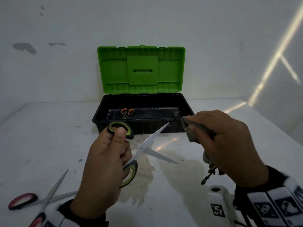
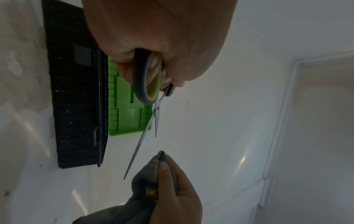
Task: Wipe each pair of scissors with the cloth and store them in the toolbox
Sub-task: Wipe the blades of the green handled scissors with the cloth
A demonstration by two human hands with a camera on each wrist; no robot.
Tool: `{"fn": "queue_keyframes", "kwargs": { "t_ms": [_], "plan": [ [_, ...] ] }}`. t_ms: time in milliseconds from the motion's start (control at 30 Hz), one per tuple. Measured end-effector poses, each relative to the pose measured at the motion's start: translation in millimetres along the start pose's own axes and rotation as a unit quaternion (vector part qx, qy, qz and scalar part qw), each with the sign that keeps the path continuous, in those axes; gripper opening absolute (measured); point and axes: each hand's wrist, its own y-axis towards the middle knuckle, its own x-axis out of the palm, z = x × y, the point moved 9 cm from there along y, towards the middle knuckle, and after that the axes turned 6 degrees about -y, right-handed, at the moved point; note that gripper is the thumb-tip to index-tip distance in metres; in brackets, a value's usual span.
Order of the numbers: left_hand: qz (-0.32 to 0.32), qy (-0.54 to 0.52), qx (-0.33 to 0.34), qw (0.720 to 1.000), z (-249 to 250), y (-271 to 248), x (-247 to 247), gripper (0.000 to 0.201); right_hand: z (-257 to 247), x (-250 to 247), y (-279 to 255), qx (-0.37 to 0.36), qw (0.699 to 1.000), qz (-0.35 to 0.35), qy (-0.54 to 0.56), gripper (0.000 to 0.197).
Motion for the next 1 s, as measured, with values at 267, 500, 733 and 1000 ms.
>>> {"fn": "queue_keyframes", "kwargs": {
  "t_ms": [267,500,733,1000],
  "plan": [
    [-0.071,0.226,0.231,0.944,34,-23,24,0.024,-45,33,2,-0.091,0.993,-0.073,-0.026,0.027],
    [-0.088,0.262,0.270,0.922,34,-29,24,0.029,-23,36,3,-0.079,0.994,-0.071,-0.020,0.020],
    [-0.042,0.067,0.088,0.993,13,-6,7,0.025,15,17,4,0.012,0.998,-0.067,0.012,0.019],
    [-0.013,-0.038,-0.078,0.996,-13,1,9,0.040,-56,21,-9,-0.154,0.987,-0.051,0.003,0.021]
  ]
}}
